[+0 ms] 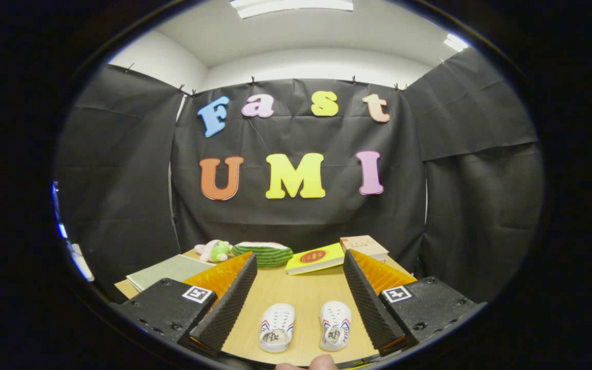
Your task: Open the storage box then place both shoes into the box .Put the left shoe in first, then the right shoe, with the right side of both shoes facing outward in a uniform manner.
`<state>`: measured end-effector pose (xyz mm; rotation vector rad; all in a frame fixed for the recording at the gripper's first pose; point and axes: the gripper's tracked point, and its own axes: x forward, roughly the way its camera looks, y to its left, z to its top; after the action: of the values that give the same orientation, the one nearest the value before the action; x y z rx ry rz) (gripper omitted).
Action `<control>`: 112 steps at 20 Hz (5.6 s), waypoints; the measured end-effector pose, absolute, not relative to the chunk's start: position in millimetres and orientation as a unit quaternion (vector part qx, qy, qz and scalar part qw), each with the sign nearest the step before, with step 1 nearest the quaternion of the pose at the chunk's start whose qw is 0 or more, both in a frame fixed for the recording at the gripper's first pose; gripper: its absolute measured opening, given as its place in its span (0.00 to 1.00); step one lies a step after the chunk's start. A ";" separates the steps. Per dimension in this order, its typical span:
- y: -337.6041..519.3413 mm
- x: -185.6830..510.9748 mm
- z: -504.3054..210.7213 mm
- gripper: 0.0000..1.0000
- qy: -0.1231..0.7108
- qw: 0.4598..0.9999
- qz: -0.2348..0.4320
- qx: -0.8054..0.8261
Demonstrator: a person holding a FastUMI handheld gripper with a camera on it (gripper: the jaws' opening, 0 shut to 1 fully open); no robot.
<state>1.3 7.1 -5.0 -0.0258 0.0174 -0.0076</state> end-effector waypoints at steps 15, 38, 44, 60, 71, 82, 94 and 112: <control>52.7 23.6 -36.6 1.00 0.044 0.997 0.064 0.006; 205.0 74.6 -212.0 0.76 0.353 0.811 0.319 0.340; 213.9 75.1 -214.0 0.41 0.377 0.769 0.332 0.395; 291.3 75.4 -69.6 0.06 0.293 0.828 0.404 0.257; 410.9 67.4 -40.9 0.20 0.265 0.853 0.444 0.070; 374.1 98.1 -20.5 0.93 0.191 0.905 0.379 0.035; 201.6 104.2 -23.9 0.93 0.186 0.955 0.222 -0.065; 22.9 84.3 -258.6 0.94 0.498 0.860 0.109 -0.014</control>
<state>84.3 22.9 -258.6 -0.0290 1.0443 0.2290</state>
